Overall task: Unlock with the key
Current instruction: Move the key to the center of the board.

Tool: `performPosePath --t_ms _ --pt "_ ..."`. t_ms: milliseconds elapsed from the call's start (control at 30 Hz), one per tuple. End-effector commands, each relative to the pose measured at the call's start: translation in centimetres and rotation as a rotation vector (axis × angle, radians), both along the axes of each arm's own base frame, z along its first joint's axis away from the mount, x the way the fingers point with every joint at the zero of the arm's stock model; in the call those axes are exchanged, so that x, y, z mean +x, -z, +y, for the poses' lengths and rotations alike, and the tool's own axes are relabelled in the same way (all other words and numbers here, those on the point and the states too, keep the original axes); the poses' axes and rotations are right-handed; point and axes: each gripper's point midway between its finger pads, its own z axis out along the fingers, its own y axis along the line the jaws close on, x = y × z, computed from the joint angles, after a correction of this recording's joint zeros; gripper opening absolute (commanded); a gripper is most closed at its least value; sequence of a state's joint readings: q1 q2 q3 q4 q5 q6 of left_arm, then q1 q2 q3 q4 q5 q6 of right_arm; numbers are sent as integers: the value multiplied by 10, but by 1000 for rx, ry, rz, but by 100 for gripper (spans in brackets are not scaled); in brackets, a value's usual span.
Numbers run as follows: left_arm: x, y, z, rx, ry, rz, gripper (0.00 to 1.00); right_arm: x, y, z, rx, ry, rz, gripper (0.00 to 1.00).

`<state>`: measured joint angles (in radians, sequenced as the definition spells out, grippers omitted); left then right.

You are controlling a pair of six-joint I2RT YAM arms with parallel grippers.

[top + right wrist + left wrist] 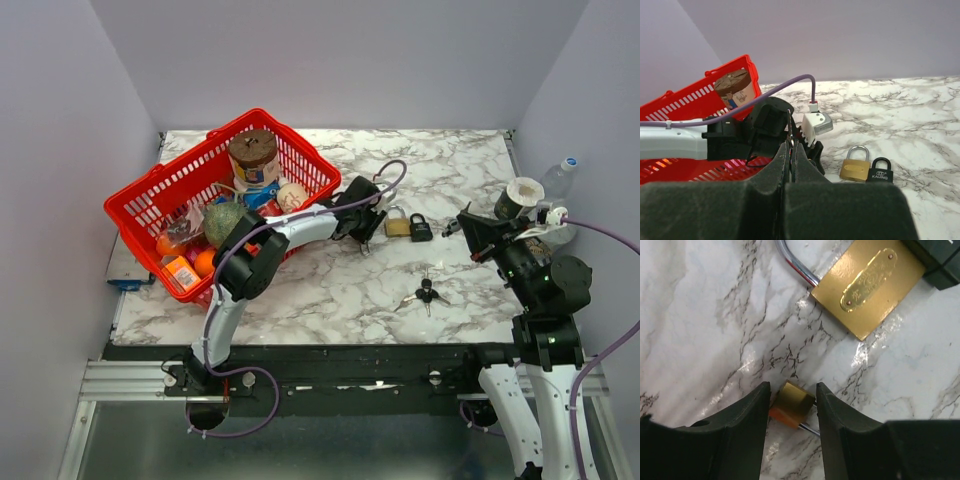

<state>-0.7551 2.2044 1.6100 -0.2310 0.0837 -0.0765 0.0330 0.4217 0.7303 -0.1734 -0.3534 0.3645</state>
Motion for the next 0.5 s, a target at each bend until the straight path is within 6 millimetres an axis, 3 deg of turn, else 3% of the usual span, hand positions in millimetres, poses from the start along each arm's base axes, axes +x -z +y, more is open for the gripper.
performPosePath --t_ms 0,467 --pt "-61 46 23 132 15 185 50 -7 -9 2 -10 -14 -31 1" --pt "-122 33 36 91 -134 315 48 -16 -15 2 -10 -17 -49 1"
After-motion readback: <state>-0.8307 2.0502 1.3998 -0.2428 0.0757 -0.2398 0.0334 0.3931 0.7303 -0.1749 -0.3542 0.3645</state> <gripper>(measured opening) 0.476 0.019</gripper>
